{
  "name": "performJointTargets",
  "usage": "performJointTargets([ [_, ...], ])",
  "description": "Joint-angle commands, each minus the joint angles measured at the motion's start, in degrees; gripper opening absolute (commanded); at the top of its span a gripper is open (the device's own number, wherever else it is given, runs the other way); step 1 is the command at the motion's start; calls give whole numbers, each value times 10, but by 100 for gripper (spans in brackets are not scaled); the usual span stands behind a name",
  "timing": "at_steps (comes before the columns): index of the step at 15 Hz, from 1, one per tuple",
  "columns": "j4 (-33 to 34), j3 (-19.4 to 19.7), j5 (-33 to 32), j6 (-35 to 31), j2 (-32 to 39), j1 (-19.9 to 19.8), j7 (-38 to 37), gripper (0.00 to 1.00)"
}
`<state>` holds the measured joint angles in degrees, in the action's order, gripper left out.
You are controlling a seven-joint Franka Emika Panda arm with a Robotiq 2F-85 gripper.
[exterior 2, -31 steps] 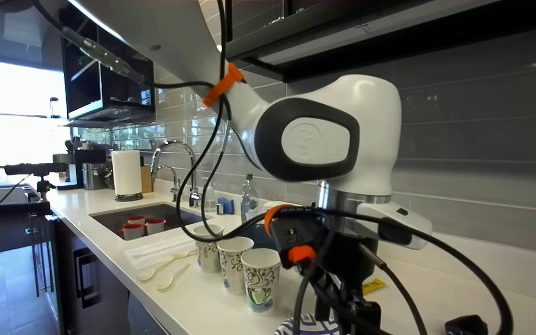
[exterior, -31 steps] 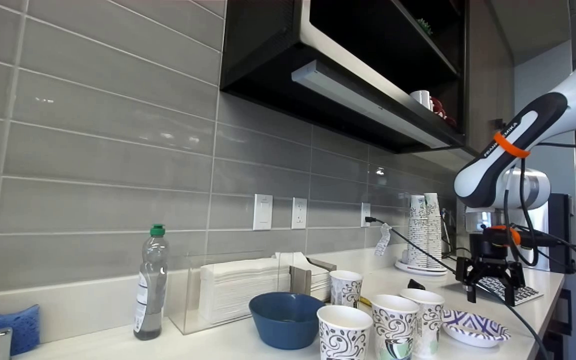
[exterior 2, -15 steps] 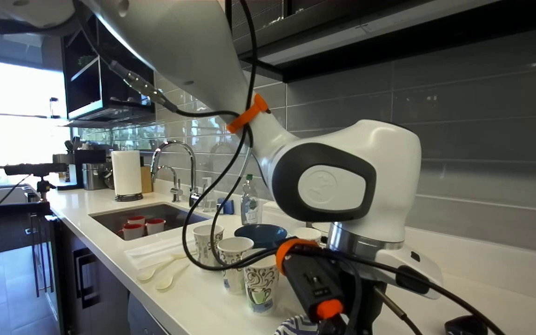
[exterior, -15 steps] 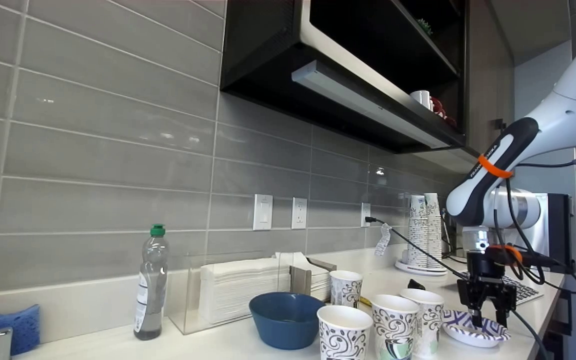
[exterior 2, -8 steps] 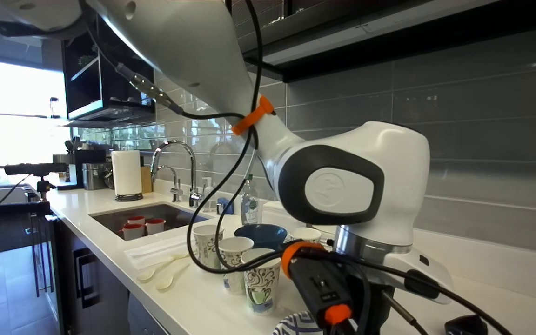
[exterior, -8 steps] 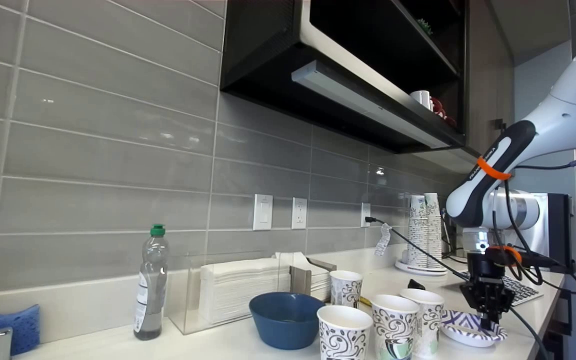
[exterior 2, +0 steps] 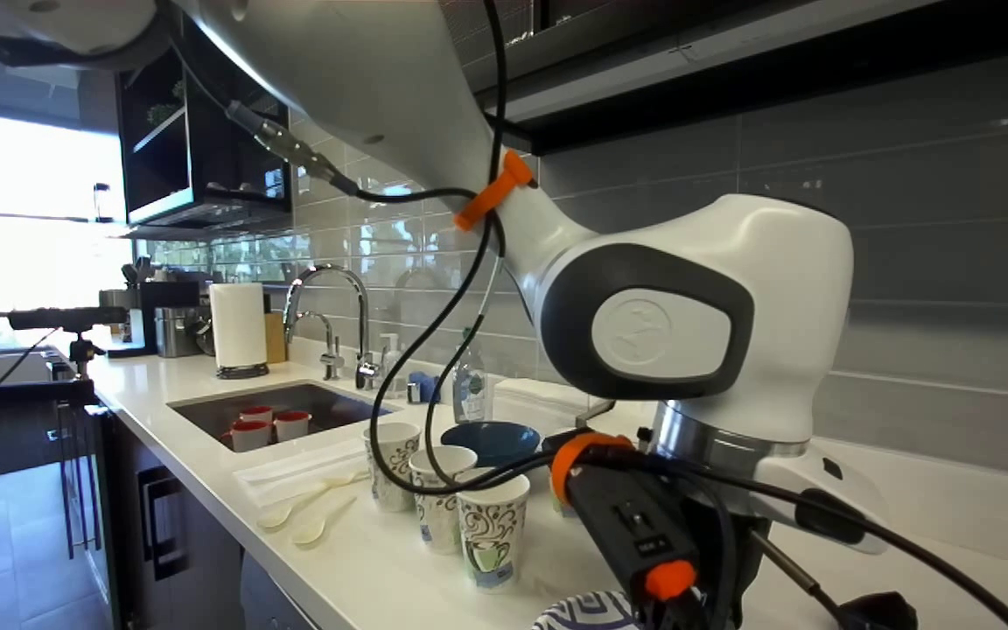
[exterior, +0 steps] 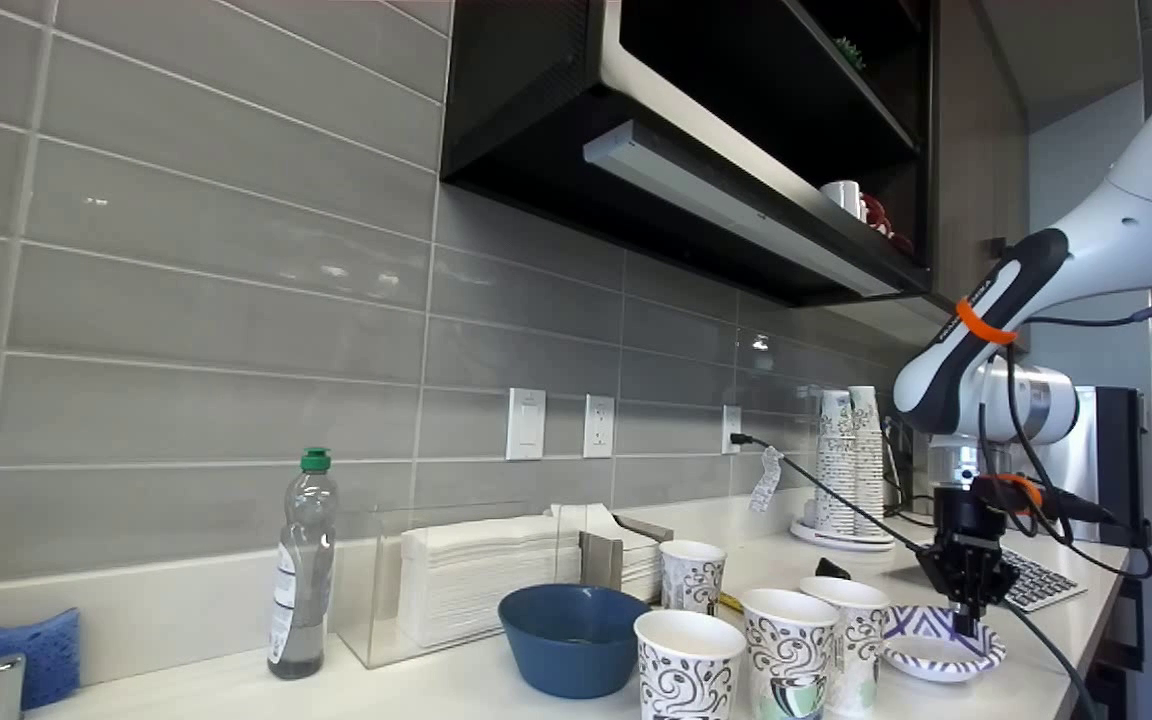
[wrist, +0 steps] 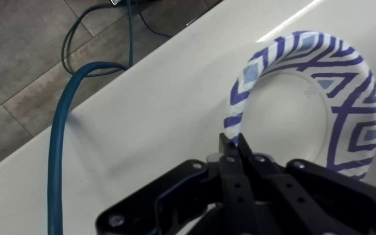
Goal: Put the bowl on top of the coffee cup on the front right.
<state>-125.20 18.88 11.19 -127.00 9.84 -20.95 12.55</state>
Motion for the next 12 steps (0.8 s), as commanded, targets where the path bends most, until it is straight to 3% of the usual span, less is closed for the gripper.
performJointTargets([
  [1,18,-6,47,47,-21,-18,42,1],
  [6,36,1,68,102,-62,-17,37,1],
  [12,36,6,52,102,-87,-7,29,3],
])
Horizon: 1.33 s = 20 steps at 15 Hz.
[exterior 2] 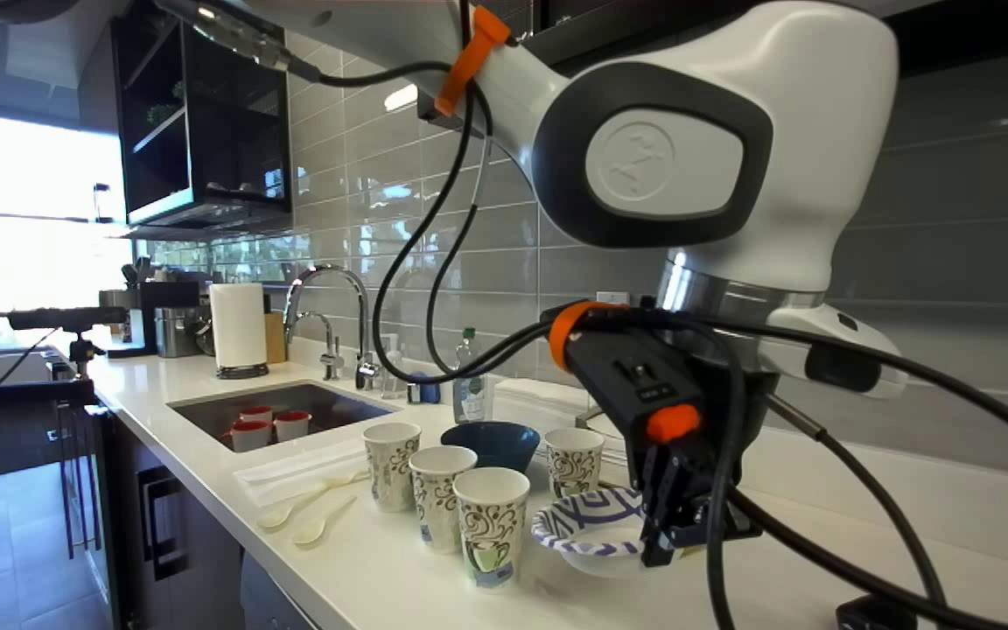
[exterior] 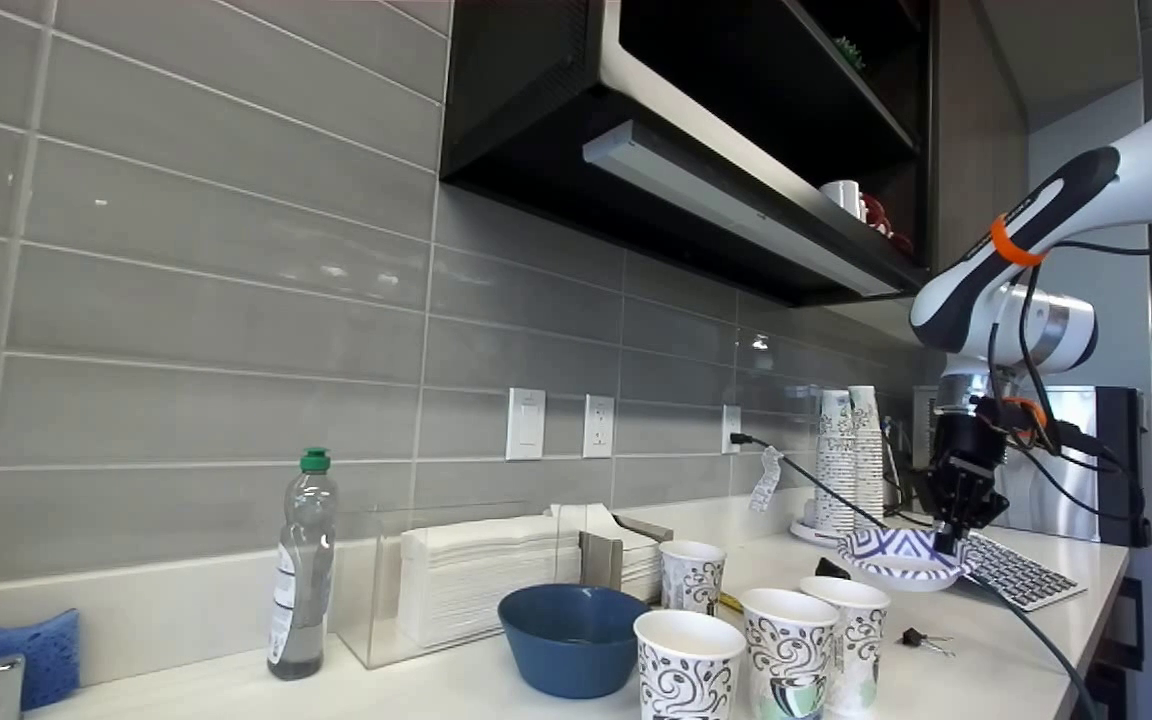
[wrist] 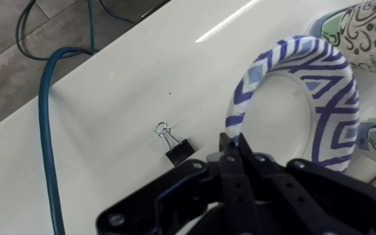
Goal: Put the bowl on top of the coffee cup on the front right.
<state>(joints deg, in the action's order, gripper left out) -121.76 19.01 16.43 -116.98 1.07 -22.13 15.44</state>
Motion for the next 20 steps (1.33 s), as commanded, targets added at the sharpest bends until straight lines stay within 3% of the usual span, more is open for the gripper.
performJointTargets([
  [1,2,5,0,3,-2,5,0,3],
  [7,-11,0,7,40,-41,12,29,1],
  [16,-32,4,2,205,-147,39,80,1],
  [20,-54,-4,7,207,-159,63,97,1],
])
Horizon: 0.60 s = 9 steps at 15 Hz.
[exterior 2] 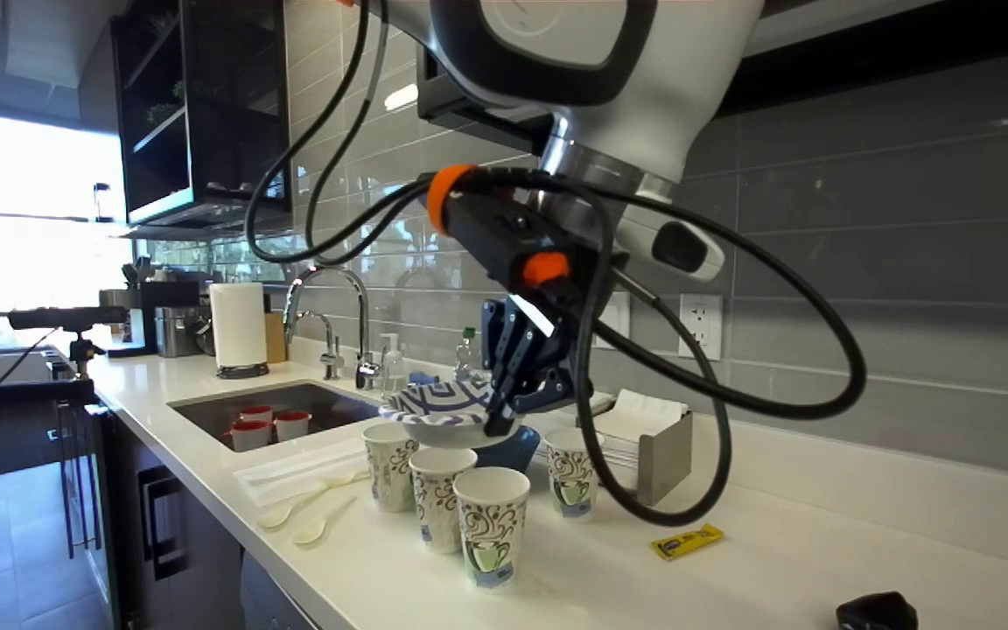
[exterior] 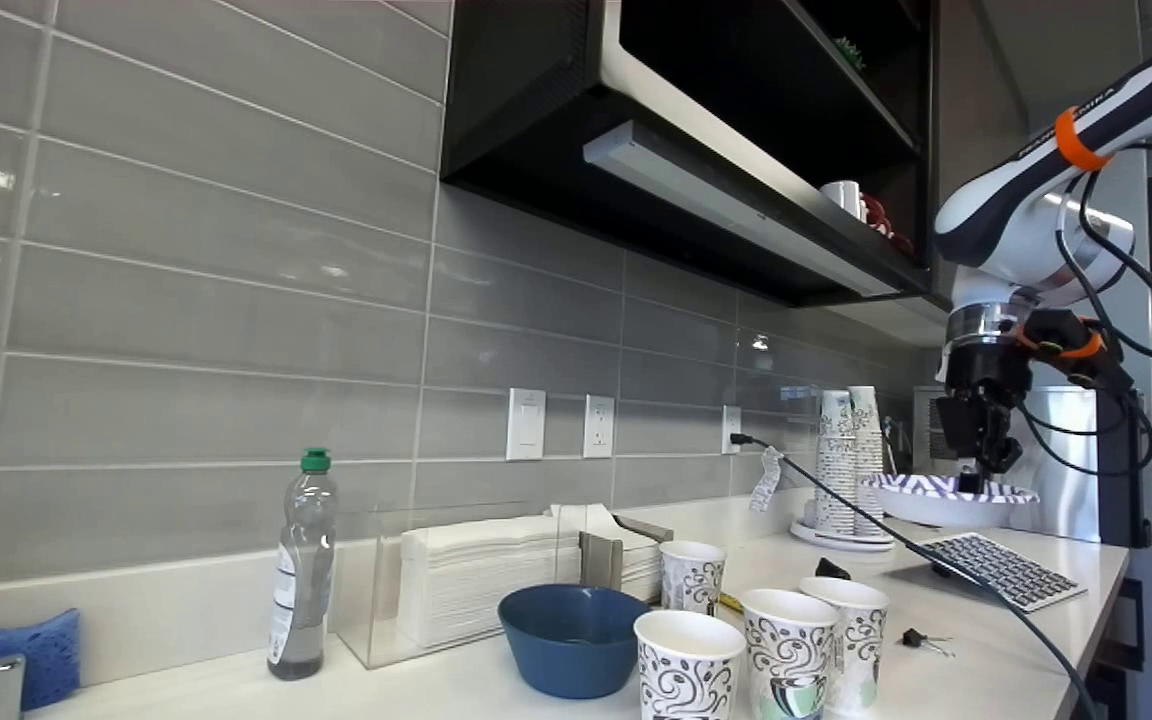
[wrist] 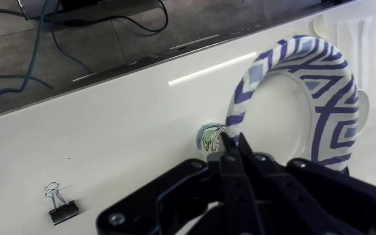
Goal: Put the bowl on top of the coffee cup on the front right.
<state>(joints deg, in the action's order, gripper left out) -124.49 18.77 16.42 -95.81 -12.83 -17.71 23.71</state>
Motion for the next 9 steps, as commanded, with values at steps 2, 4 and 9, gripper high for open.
performJointTargets([
  [2,-32,-6,9,-16,-14,32,15,1],
  [4,-30,-11,13,-31,-2,44,15,1],
  [9,-19,-29,10,-93,26,69,7,1],
])
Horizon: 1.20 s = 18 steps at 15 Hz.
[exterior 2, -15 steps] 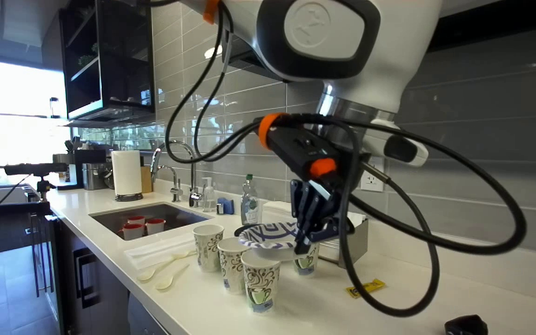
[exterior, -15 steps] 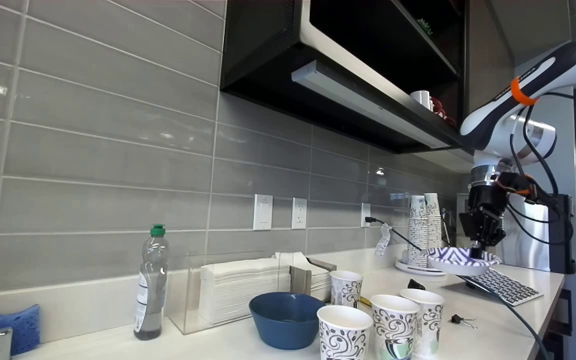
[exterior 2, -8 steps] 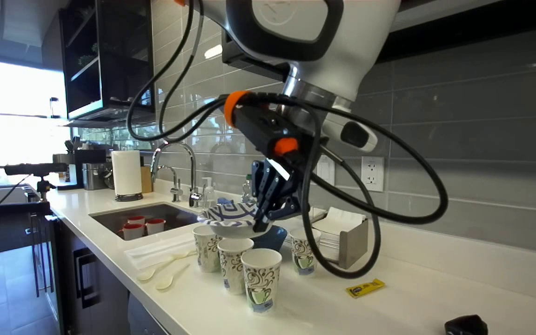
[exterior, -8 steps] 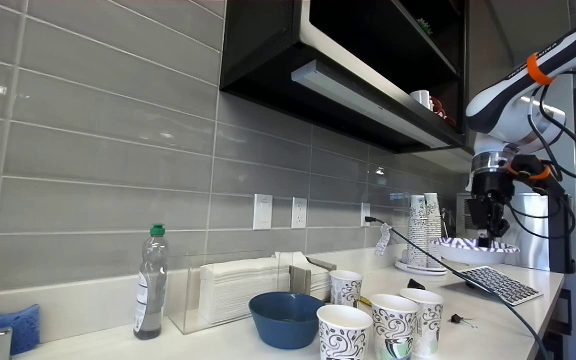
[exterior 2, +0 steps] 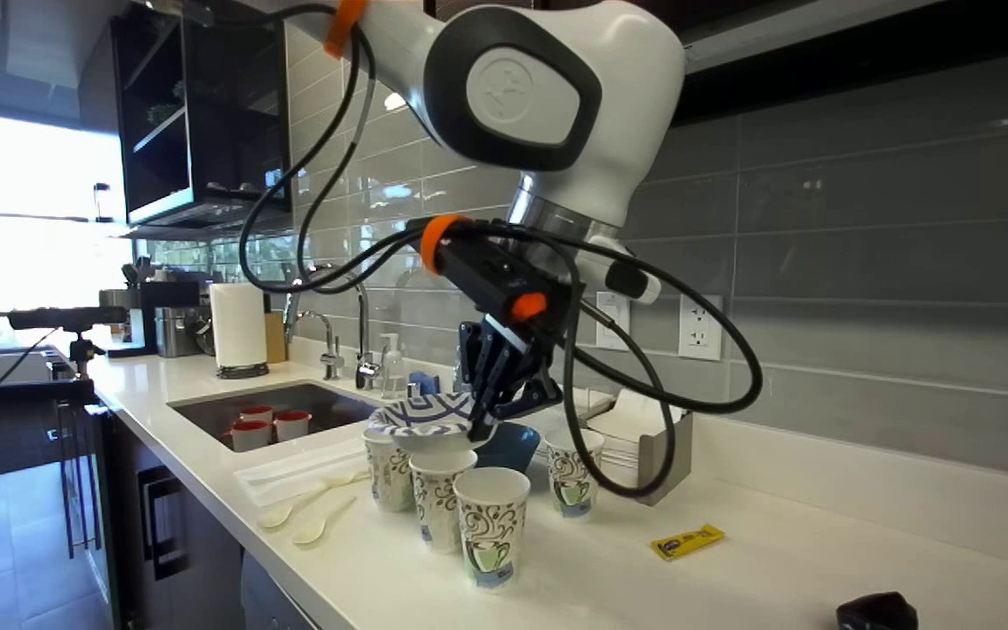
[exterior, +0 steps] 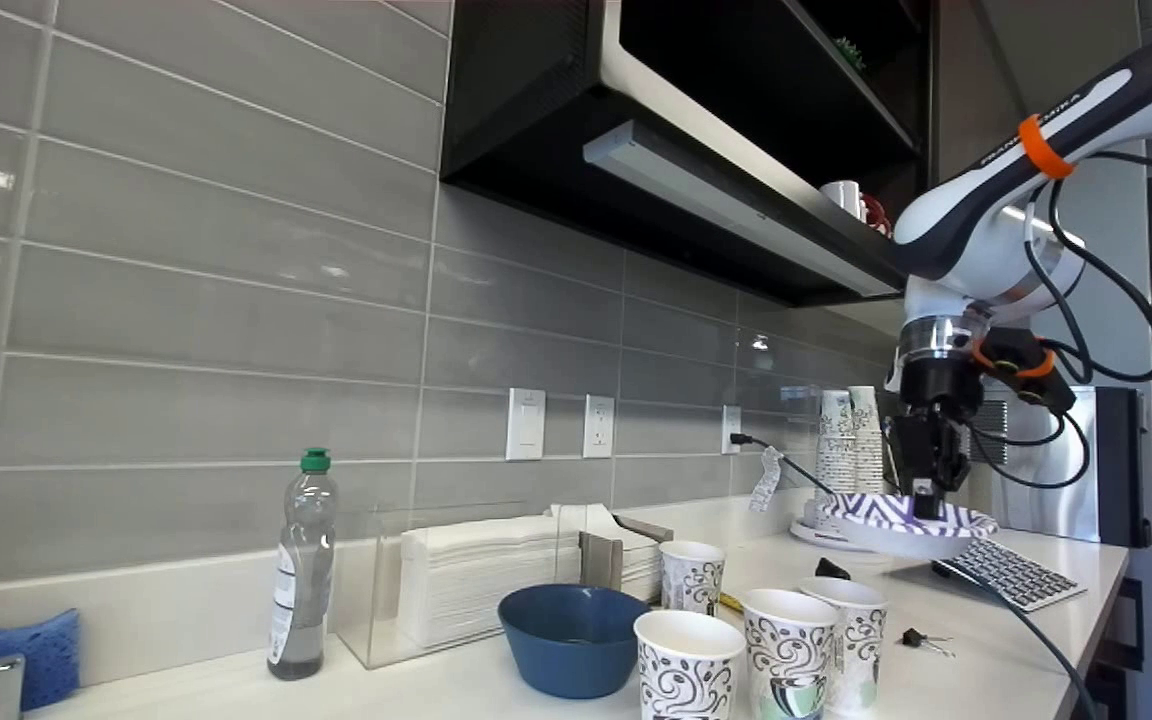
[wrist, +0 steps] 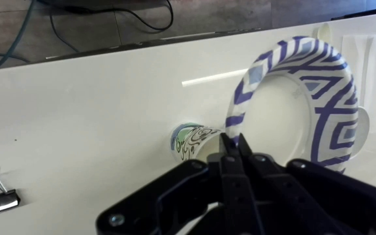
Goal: Put the bowl on top of the coffee cup on the front right.
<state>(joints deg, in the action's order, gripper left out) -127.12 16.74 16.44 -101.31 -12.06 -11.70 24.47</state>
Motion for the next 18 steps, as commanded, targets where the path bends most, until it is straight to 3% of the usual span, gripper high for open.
performJointTargets([
  [1,13,-9,16,-50,29,12,2,1],
  [7,40,-9,38,-95,80,10,7,1],
  [18,57,-9,40,-79,114,-14,13,1],
])
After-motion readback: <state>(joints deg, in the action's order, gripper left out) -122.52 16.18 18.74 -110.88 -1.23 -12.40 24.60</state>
